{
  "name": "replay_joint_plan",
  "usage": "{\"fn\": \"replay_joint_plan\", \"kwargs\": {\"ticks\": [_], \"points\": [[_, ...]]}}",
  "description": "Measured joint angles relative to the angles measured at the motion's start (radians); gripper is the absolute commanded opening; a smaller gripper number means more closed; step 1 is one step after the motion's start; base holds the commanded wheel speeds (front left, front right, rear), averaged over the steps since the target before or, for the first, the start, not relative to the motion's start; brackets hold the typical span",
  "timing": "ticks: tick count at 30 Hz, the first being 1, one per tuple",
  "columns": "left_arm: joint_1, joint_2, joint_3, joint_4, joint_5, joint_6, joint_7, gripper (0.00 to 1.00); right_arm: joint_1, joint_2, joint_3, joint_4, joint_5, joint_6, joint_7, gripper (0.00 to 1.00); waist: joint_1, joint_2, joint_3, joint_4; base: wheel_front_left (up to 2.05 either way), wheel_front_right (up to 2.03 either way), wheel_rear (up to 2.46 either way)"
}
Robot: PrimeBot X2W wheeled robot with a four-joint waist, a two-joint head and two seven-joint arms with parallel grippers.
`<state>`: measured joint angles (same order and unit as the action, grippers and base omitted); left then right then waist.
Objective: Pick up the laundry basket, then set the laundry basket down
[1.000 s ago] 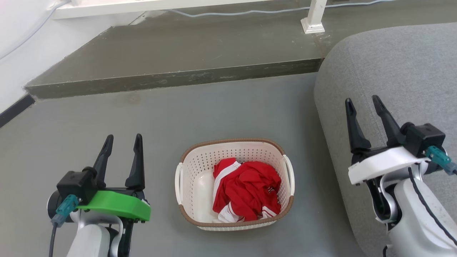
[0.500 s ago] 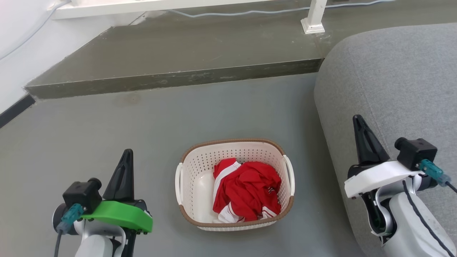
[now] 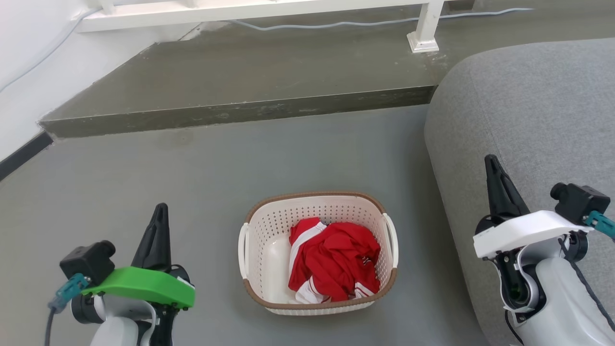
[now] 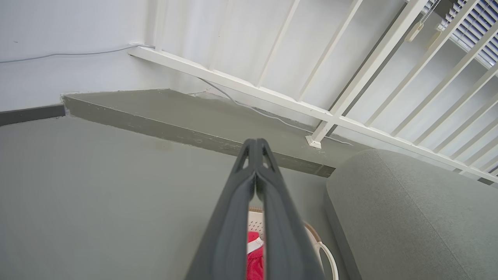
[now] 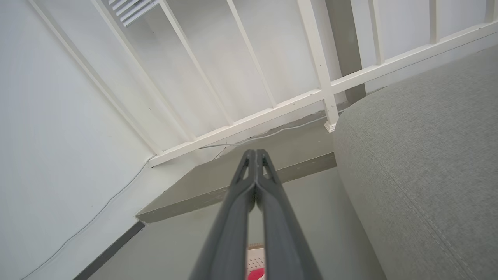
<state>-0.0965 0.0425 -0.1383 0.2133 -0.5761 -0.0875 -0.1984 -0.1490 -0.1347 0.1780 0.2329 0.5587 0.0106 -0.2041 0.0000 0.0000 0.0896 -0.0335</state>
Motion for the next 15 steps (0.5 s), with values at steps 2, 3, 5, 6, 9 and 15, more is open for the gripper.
{"fn": "replay_joint_plan", "kwargs": {"ticks": [2, 3, 5, 6, 9, 15], "points": [[0.000, 0.000, 0.005, 0.001, -0.026, 0.000, 0.004, 0.00, 0.000, 0.002, -0.007, 0.000, 0.020, 0.001, 0.008, 0.00, 0.0000, 0.0000, -0.002, 0.001, 0.00, 0.00, 0.00], [0.000, 0.000, 0.008, 0.001, -0.035, 0.000, 0.009, 0.00, 0.001, 0.003, -0.011, 0.000, 0.033, 0.001, 0.013, 0.00, 0.0000, 0.0000, -0.003, 0.001, 0.00, 0.00, 0.00], [0.000, 0.000, 0.012, 0.002, -0.056, 0.000, 0.014, 0.00, 0.004, 0.005, -0.018, 0.000, 0.058, 0.003, 0.021, 0.00, 0.0000, 0.0000, -0.005, 0.002, 0.00, 0.00, 0.00], [0.000, 0.000, 0.014, 0.003, -0.069, 0.000, 0.019, 0.00, 0.007, 0.006, -0.022, 0.000, 0.069, 0.007, 0.025, 0.00, 0.0000, 0.0000, -0.006, 0.003, 0.00, 0.00, 0.00], [0.000, -0.001, 0.021, 0.004, -0.107, 0.000, 0.032, 0.00, 0.014, 0.008, -0.033, 0.001, 0.107, 0.011, 0.034, 0.00, 0.0000, 0.0000, -0.009, 0.004, 0.00, 0.00, 0.00], [0.000, -0.001, 0.037, 0.007, -0.180, -0.002, 0.055, 0.00, 0.014, 0.013, -0.052, 0.002, 0.184, 0.016, 0.058, 0.00, 0.0000, 0.0000, -0.016, 0.006, 0.00, 0.00, 0.00]]}}
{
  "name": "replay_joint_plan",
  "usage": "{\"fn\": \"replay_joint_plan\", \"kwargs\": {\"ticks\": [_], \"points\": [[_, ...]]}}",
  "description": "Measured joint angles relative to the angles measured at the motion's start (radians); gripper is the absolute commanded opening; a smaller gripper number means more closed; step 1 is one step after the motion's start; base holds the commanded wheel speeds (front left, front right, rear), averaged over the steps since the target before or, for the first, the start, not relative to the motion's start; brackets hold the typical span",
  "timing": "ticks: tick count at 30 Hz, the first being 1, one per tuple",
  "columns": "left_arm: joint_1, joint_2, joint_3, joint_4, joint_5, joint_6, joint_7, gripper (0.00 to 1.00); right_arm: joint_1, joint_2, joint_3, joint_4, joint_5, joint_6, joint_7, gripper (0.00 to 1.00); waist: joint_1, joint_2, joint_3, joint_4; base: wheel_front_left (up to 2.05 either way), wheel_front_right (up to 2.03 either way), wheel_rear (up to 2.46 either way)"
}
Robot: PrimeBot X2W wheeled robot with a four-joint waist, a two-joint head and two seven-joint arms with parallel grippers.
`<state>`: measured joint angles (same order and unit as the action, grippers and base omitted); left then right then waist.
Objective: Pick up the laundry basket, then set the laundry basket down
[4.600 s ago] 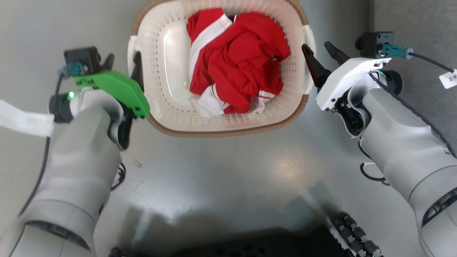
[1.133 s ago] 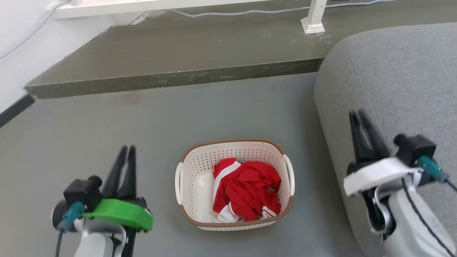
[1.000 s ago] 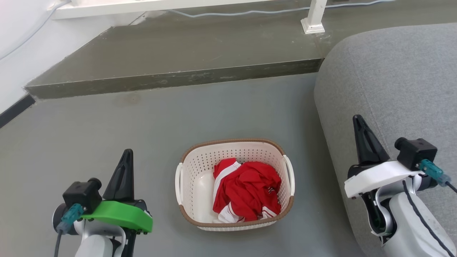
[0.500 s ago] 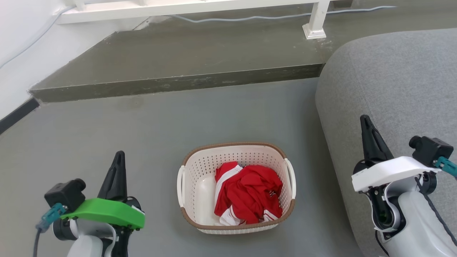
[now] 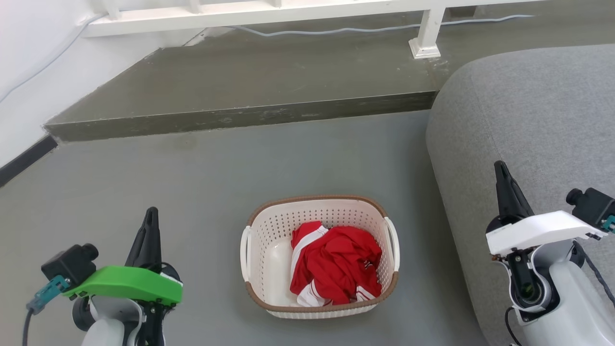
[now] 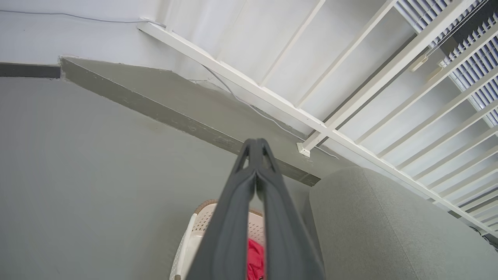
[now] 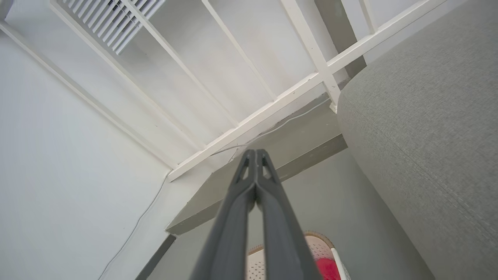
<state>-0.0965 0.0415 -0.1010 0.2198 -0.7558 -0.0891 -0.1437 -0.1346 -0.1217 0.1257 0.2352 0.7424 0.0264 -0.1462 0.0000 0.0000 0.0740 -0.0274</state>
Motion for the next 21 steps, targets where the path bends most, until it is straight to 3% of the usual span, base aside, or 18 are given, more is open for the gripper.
{"fn": "replay_joint_plan", "kwargs": {"ticks": [21], "points": [[0.000, 0.000, 0.046, 0.021, -0.261, -0.009, 0.074, 0.00, 0.010, 0.021, -0.073, 0.014, 0.265, 0.026, 0.075, 0.00, 0.0000, 0.0000, -0.022, 0.008, 0.00, 0.00, 0.00]]}}
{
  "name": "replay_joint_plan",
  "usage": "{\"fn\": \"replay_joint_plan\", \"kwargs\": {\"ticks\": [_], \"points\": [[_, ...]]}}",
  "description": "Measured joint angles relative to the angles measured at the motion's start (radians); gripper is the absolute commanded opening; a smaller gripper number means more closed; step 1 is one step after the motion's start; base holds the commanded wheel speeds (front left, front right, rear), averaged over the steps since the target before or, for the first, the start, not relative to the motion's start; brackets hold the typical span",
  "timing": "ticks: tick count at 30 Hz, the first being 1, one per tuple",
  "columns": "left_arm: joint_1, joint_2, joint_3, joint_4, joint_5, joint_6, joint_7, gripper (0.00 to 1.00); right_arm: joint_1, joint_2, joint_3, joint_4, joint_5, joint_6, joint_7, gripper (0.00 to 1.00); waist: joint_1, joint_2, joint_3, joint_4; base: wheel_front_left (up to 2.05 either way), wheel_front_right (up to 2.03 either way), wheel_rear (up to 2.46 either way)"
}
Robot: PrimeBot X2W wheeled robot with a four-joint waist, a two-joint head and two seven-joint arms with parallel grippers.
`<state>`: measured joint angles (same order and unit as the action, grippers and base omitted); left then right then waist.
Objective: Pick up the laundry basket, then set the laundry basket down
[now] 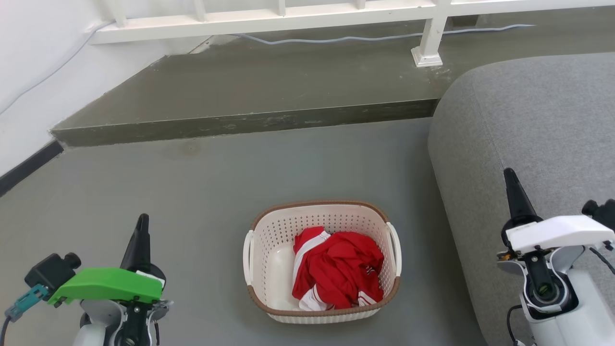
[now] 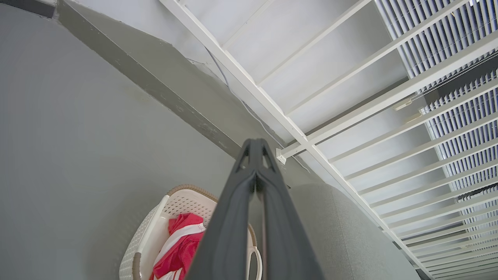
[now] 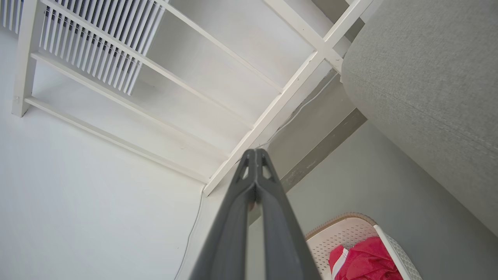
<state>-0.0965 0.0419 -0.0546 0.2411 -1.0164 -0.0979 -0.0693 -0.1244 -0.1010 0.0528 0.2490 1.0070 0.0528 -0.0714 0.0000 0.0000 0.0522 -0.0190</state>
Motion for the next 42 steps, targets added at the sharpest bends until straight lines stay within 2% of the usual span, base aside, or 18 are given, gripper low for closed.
{"fn": "replay_joint_plan", "kwargs": {"ticks": [42], "points": [[0.000, 0.001, 0.096, 0.029, -0.524, -0.018, 0.140, 0.00, 0.031, 0.039, -0.143, 0.023, 0.533, 0.059, 0.138, 0.00, 0.0000, 0.0000, -0.044, 0.017, 0.00, 0.00, 0.00]]}}
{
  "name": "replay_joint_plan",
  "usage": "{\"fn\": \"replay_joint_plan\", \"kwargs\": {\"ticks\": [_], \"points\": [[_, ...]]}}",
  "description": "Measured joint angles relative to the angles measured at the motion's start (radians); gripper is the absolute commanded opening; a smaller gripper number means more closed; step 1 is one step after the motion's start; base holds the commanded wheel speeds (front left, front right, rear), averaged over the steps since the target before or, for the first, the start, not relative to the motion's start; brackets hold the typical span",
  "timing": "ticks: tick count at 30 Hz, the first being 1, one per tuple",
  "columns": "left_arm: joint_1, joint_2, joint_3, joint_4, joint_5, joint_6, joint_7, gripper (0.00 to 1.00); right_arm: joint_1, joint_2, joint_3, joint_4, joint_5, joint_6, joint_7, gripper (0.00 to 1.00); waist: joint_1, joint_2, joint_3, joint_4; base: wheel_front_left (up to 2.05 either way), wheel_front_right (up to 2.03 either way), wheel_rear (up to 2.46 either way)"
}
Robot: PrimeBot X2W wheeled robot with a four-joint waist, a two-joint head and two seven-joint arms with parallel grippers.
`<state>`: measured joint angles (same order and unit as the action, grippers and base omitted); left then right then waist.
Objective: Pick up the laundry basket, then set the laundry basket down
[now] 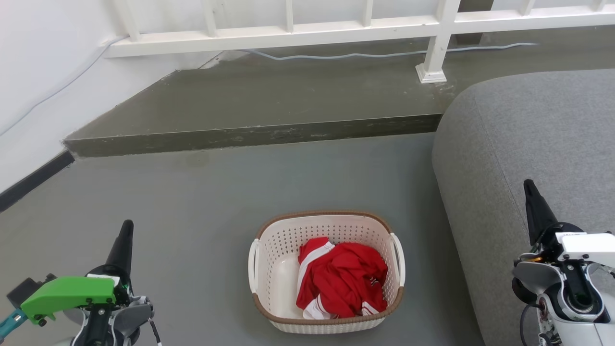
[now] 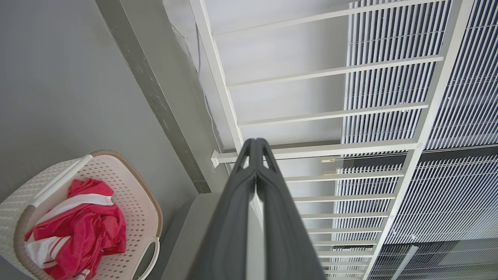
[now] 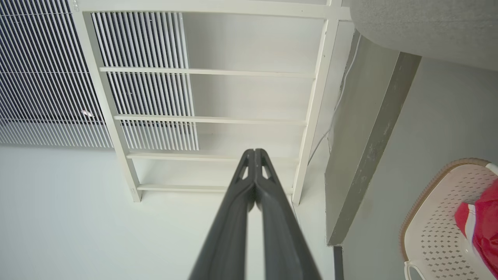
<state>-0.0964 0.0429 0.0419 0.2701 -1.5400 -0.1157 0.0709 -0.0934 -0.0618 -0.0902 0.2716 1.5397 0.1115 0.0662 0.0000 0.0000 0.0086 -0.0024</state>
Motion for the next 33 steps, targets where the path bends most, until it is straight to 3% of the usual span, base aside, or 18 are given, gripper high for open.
{"fn": "replay_joint_plan", "kwargs": {"ticks": [7, 33], "points": [[0.000, 0.000, 0.018, 0.005, -0.076, -0.004, 0.021, 0.00, 0.001, 0.005, -0.021, 0.003, 0.074, 0.003, 0.024, 0.00, 0.0000, 0.0000, -0.006, 0.002, 0.00, 0.00, 0.00], [0.000, 0.000, 0.019, 0.006, -0.076, -0.004, 0.021, 0.00, 0.001, 0.006, -0.023, 0.004, 0.074, 0.007, 0.024, 0.00, 0.0000, 0.0000, -0.006, 0.002, 0.00, 0.00, 0.00]]}}
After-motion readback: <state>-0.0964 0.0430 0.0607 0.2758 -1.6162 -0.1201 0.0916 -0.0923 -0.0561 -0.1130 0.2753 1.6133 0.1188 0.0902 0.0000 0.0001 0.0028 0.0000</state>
